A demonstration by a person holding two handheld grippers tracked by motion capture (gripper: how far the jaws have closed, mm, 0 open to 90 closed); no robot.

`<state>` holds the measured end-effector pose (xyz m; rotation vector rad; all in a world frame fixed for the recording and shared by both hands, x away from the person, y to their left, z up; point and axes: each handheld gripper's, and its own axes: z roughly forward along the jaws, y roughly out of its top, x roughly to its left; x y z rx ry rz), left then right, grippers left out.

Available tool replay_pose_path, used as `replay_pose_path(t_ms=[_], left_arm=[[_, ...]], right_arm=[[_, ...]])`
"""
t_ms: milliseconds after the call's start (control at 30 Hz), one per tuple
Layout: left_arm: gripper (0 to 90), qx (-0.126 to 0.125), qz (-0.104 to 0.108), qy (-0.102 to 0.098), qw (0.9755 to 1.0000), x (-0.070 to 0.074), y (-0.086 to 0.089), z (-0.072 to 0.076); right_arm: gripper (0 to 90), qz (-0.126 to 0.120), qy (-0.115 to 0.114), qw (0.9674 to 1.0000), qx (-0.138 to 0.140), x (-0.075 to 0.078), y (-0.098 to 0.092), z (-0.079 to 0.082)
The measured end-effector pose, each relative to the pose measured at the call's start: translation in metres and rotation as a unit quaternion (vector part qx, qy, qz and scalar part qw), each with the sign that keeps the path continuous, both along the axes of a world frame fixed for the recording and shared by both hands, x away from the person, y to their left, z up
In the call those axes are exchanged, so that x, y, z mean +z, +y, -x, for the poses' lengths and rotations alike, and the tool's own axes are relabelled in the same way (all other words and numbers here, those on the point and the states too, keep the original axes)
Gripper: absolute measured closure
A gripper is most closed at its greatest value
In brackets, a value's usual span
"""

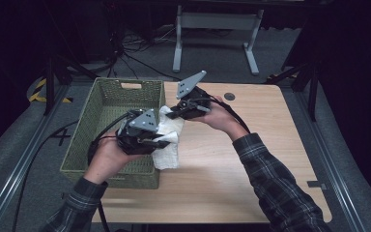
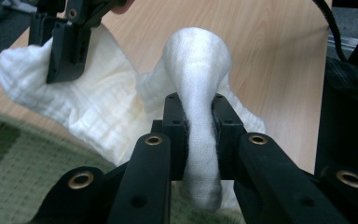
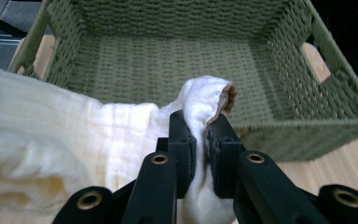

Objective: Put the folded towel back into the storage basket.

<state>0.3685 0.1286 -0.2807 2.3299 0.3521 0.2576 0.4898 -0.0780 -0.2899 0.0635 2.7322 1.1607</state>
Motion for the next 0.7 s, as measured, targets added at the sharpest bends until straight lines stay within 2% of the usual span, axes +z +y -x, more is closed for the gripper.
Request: replay_pose_path(t_ms=[133, 167, 300, 500, 700], left_arm=[[79.6, 0.007, -0.006, -0.001, 1.0, 0.0, 0.019, -0.001], [79.6, 0.014, 0.0, 0.0, 0.9999, -0.001, 0.024, -0.001], [79.6, 0.022, 0.001, 0.001, 0.9998, -0.002, 0.039, -0.001], [79.6, 0.032, 0.002, 0.004, 0.9995, -0.008, 0.061, 0.003], [79.3, 0.038, 0.002, 0.013, 0.9992, -0.021, 0.066, 0.002]], right_arm=[[82.1, -0.003, -0.001, 1.0, 0.007, 0.003, 0.016, -0.006], [82.1, -0.003, -0.001, 1.0, 0.008, 0.003, 0.02, -0.007], [82.1, -0.005, 0.001, 0.9999, 0.013, 0.003, 0.035, -0.011], [82.1, 0.003, 0.003, 0.9997, 0.024, -0.004, 0.064, -0.015], [82.1, 0.008, 0.01, 0.9994, 0.031, -0.016, 0.08, -0.016]])
